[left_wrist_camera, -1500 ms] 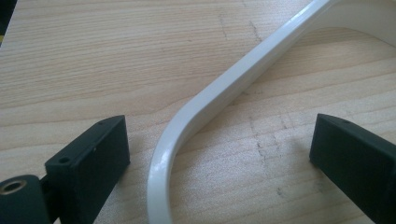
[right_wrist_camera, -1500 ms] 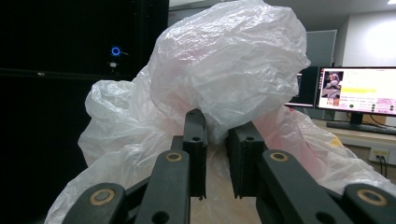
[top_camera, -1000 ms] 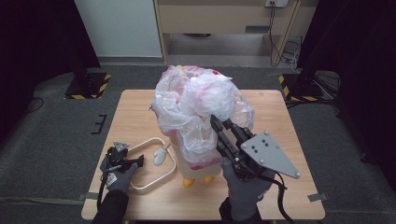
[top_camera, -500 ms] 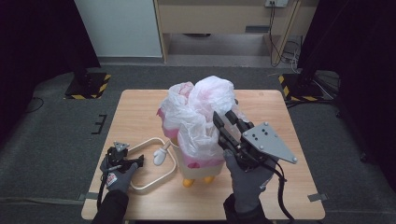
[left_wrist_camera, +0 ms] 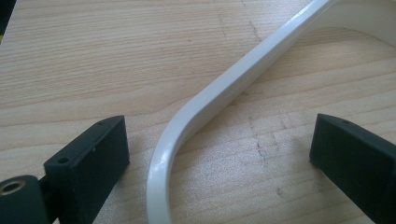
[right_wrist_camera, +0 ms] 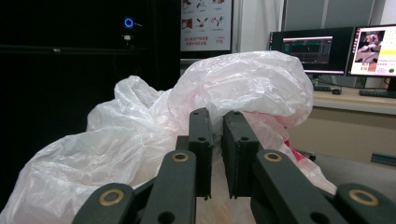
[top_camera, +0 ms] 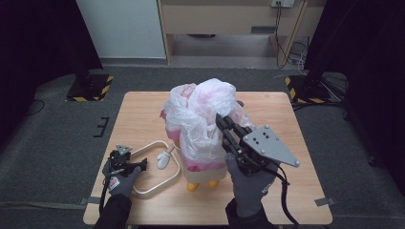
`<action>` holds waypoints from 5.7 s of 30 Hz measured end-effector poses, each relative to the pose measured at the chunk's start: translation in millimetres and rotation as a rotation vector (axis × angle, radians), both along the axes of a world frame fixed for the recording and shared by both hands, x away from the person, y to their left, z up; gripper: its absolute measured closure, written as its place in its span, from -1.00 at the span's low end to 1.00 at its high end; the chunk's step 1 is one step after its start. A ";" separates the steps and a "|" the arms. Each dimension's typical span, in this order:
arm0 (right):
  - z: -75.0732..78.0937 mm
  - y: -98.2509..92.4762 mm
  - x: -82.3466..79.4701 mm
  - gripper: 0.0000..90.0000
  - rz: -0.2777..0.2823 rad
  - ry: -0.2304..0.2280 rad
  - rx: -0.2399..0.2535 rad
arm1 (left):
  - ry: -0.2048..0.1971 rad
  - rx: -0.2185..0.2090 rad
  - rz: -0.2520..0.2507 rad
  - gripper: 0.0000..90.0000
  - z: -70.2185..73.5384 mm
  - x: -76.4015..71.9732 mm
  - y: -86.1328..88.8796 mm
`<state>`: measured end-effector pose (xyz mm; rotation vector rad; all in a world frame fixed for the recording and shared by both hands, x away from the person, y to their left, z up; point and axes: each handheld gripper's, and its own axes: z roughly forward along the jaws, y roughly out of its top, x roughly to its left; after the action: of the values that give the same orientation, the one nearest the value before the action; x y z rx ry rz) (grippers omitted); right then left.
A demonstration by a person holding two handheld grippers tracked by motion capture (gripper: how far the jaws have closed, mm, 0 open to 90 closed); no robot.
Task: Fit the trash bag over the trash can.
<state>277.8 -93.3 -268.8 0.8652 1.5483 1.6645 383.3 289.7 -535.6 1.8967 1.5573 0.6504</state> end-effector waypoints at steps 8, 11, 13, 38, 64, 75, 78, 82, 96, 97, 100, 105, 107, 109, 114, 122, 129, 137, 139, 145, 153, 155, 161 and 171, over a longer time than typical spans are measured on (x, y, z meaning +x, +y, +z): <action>18.1 0.9 -12.4 0.89 0.022 -0.073 0.022 | 0.000 0.000 0.000 -0.92 0.0 0.0 0.0; 24.2 2.1 -17.5 0.89 0.034 -0.095 0.027 | 0.001 0.002 -0.001 -0.92 0.1 0.0 0.1; 26.8 3.4 -20.4 0.88 0.049 -0.103 0.038 | 0.002 0.003 -0.003 -0.92 0.1 0.0 0.3; -13.1 11.6 22.5 0.27 0.018 0.063 -0.055 | 0.001 -0.001 0.001 -0.92 0.0 0.0 -0.1; 17.0 -80.7 58.2 0.18 0.321 0.028 0.003 | 0.002 0.003 0.001 -0.92 0.0 0.1 -0.3; 11.2 -84.3 88.9 0.15 0.513 0.082 -0.071 | 0.002 0.003 0.001 -0.92 0.0 0.1 -0.3; 3.1 -77.7 91.7 0.06 0.566 0.112 -0.113 | 0.002 0.003 0.001 -0.92 0.0 0.1 -0.3; -10.3 -72.4 96.1 0.02 0.576 0.152 -0.143 | 0.002 0.003 0.001 -0.92 0.1 0.1 -0.3; -32.7 -72.3 103.6 -0.36 0.639 0.134 -0.215 | 0.002 0.004 0.001 -0.92 0.0 0.1 -0.4; -32.0 -72.3 103.8 -0.33 0.642 0.139 -0.216 | 0.002 0.004 0.001 -0.92 0.0 0.1 -0.4; -27.1 -75.3 105.4 -0.21 0.664 0.139 -0.170 | 0.002 0.003 0.001 -0.92 0.0 0.1 -0.4; -7.3 -80.1 106.7 -0.13 0.706 0.092 -0.064 | 0.003 0.003 0.001 -0.93 0.1 0.1 -0.3; -0.4 -77.5 107.9 -0.09 0.730 0.091 -0.038 | 0.002 0.003 0.001 -0.92 0.0 0.1 -0.4; 3.5 -71.5 109.0 -0.06 0.744 0.091 -0.045 | 0.002 0.003 0.001 -0.93 0.0 0.1 -0.4; -6.1 -56.2 111.6 -0.01 0.748 0.129 -0.164 | 0.001 0.003 0.001 -0.93 0.0 0.2 -0.3; -24.2 -56.8 114.9 0.08 0.723 0.205 -0.271 | 0.001 0.003 0.001 -0.93 0.0 0.2 -0.4; -20.2 -61.1 109.2 0.03 0.741 0.181 -0.248 | 0.001 0.003 0.001 -0.93 -0.1 0.2 -0.4; 10.7 -63.2 101.2 -0.04 0.736 0.110 -0.093 | 0.001 0.002 0.001 -0.93 -0.1 0.2 -0.4; 17.5 -58.3 102.2 -0.06 0.697 0.099 -0.056 | 0.001 0.003 0.001 -0.93 -0.1 0.2 -0.4; 27.6 -38.5 109.5 -0.11 0.617 0.101 -0.065 | 0.001 0.001 0.000 -0.93 -0.1 0.3 -0.4; 8.9 -31.6 112.8 -0.06 0.597 0.219 -0.291 | 0.002 0.002 0.000 -0.93 -0.1 0.3 -0.4; 4.7 -33.9 113.3 -0.05 0.590 0.227 -0.311 | 0.002 0.002 0.000 -0.93 -0.1 0.3 -0.4; -5.5 -37.0 111.5 -0.02 0.603 0.232 -0.339 | 0.002 0.003 0.000 -0.93 -0.1 0.3 -0.4; -2.3 -35.3 108.4 -0.04 0.642 0.269 -0.371 | 0.002 0.002 0.000 -0.93 -0.1 0.3 -0.4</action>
<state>386.2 -128.6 -271.2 0.4217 2.4118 1.6228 383.6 289.2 -535.7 1.8996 1.5584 0.6508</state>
